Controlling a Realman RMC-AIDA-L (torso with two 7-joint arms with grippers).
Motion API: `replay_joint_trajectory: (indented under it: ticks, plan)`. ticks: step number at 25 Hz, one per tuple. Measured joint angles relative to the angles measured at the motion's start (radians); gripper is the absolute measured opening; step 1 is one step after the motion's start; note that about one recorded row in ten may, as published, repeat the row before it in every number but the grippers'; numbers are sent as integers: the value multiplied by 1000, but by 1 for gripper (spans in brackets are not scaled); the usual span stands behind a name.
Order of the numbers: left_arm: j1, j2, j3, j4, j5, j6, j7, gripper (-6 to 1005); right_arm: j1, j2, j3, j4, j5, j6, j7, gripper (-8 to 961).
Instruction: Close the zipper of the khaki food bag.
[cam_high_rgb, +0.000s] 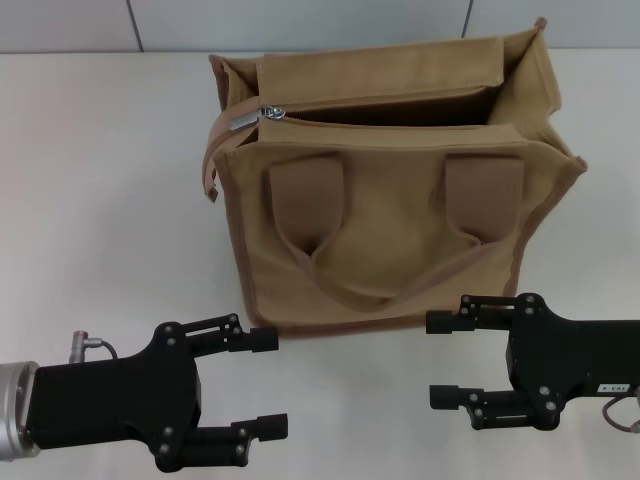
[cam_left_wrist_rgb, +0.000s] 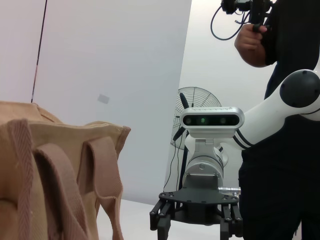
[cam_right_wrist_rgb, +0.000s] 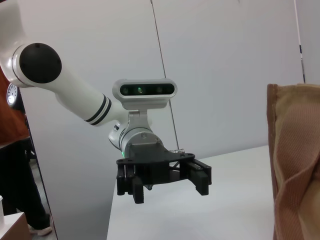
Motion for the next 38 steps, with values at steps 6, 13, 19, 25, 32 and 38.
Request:
replay_joint_trajectory:
  ticks: [6, 13, 19, 25, 32, 38]
  plan:
    - [0, 0, 0, 0, 0, 0, 0, 746, 0, 0, 0, 0, 1, -2, 0, 709]
    - [3, 1, -30, -2, -2, 1, 0, 721, -1, 1, 0, 0, 6, 0, 0, 708]
    - [37, 36, -196, 2, -1, -13, -10, 699, -7, 2, 0, 0, 21, 2, 0, 710]
    - [58, 37, -482, -4, -4, -145, 1, 678, -9, 1, 0, 0, 23, 3, 0, 710]
    - [-22, -6, -504, 0, 7, -252, 30, 653, -10, 1, 1, 0, 24, 2, -1, 709]
    - [-87, -22, -444, 2, 20, -313, 32, 631, -12, 1, 1, 0, 24, 2, -1, 708]
